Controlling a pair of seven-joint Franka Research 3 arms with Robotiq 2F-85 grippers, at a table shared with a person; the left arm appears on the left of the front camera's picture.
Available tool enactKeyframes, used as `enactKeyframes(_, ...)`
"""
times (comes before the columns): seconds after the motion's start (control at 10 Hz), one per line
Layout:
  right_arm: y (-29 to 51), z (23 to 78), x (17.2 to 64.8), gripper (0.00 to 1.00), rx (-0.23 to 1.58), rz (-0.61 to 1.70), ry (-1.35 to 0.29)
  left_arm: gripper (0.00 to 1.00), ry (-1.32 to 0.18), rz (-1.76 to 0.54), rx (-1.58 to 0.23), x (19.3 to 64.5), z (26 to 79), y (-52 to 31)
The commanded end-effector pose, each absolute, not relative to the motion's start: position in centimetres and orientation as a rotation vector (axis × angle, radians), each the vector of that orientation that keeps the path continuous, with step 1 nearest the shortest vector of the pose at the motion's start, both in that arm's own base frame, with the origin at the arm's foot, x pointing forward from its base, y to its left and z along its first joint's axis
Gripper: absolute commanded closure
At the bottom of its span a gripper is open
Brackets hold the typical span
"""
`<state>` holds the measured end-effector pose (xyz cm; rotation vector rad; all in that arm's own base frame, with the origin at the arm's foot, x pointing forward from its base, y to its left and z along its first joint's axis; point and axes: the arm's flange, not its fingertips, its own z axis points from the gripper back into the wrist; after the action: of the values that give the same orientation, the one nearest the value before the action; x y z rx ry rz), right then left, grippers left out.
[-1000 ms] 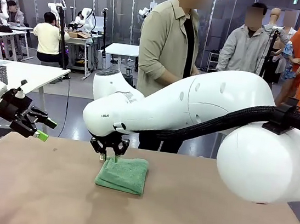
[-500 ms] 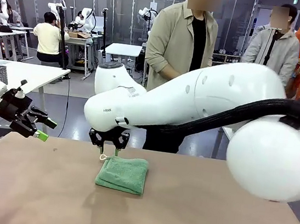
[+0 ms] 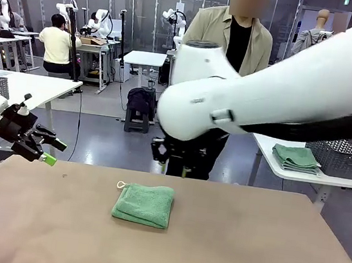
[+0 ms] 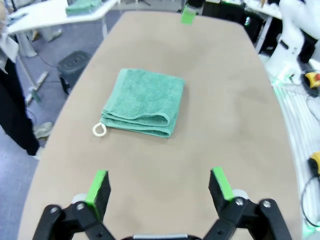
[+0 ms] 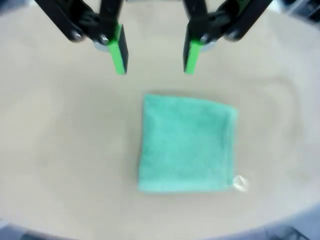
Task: Fold the towels and place them in the basket.
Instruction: When a person lays out a Towel with hook on the table, fold it in half twice, then place the folded Towel with hook on the right side of the table.
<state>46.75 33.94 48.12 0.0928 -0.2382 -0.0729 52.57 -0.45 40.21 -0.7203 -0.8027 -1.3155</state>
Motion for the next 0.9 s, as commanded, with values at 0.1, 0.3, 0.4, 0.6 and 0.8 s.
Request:
enactKeyframes(0.1,29.9,47.9,43.3,0.43,0.151,-0.060,-0.246,0.00,-0.793,-1.314,-0.720,52.5,40.2,-0.4)
enactKeyframes(0.3,30.6,48.6,43.9,0.43,0.111,-0.077,-0.240,0.00,-0.793,-1.314,-0.720,52.5,40.2,-0.4)
enactKeyframes(0.4,30.6,48.6,43.9,0.43,0.111,-0.077,-0.240,0.00,-0.793,-1.314,-0.720,52.5,40.2,-0.4)
enactKeyframes(0.6,30.6,48.6,43.9,0.43,0.111,-0.077,-0.240,0.00,-0.793,-1.314,-0.720,52.5,40.2,-0.4)
enactKeyframes(0.8,30.6,48.6,43.9,0.43,0.111,-0.077,-0.240,0.00,-0.793,-1.314,-0.720,52.5,40.2,-0.4)
